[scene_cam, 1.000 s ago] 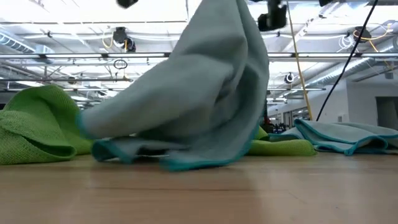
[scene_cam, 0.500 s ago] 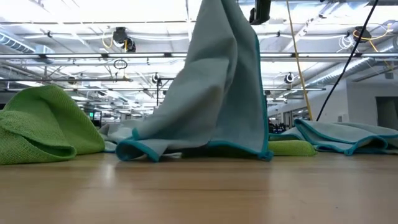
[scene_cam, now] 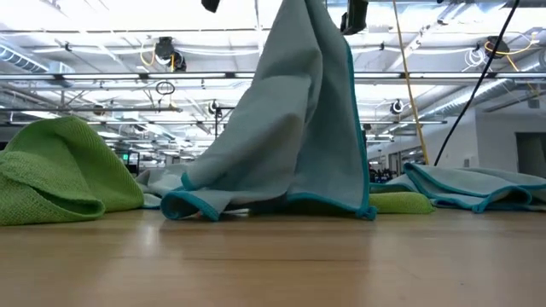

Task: Fold microfiber towels
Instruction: Fold the bottom blue microfiber cloth

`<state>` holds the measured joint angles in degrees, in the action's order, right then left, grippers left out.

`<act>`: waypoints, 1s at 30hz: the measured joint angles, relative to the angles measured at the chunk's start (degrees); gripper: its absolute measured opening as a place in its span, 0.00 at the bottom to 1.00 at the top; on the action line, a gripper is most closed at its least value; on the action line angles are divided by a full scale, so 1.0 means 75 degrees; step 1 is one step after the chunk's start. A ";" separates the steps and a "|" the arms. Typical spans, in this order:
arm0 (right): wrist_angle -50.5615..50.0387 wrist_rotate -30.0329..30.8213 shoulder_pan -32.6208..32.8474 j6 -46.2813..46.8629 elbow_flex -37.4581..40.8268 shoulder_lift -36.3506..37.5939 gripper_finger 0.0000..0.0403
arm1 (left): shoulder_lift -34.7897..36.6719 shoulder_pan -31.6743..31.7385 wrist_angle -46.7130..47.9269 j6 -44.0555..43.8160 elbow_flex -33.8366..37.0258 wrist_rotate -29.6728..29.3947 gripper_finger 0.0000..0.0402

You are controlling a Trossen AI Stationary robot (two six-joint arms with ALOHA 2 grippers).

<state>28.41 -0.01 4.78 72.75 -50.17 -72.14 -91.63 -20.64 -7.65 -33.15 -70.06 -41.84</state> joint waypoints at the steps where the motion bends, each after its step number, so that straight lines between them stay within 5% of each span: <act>1: -0.0004 -0.0008 -0.0038 -0.0003 0.0000 0.0000 0.01 | -0.0007 0.0065 0.0003 -0.0001 0.0000 0.0002 0.55; 8: -0.0004 -0.0233 -0.0266 -0.0062 0.0000 0.0000 0.01 | 0.0011 0.0547 0.0068 -0.0552 0.0000 0.0034 0.38; 14: -0.0027 -0.0241 -0.0371 -0.0111 0.0000 0.0000 0.01 | 0.0029 0.0658 0.0071 -0.0804 0.0000 0.0038 0.07; 17: -0.0117 -0.0532 -0.0467 -0.0289 0.0000 0.0007 0.02 | 0.0175 0.0592 0.0099 -0.0887 0.0009 0.0150 0.03; 25: -0.1869 -0.1942 -0.0753 -0.2034 0.0000 0.0295 0.21 | 0.0968 0.0452 0.1591 -0.2122 0.0006 0.3294 0.02; 30: -0.3978 -0.2234 -0.0758 -0.4032 0.0000 0.0396 0.39 | 0.1257 0.0170 0.3425 -0.3045 0.0006 0.4184 0.01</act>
<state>-1.42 -16.76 -0.90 42.51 -50.17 -69.17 -82.20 -19.36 18.04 -55.98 -70.02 -10.46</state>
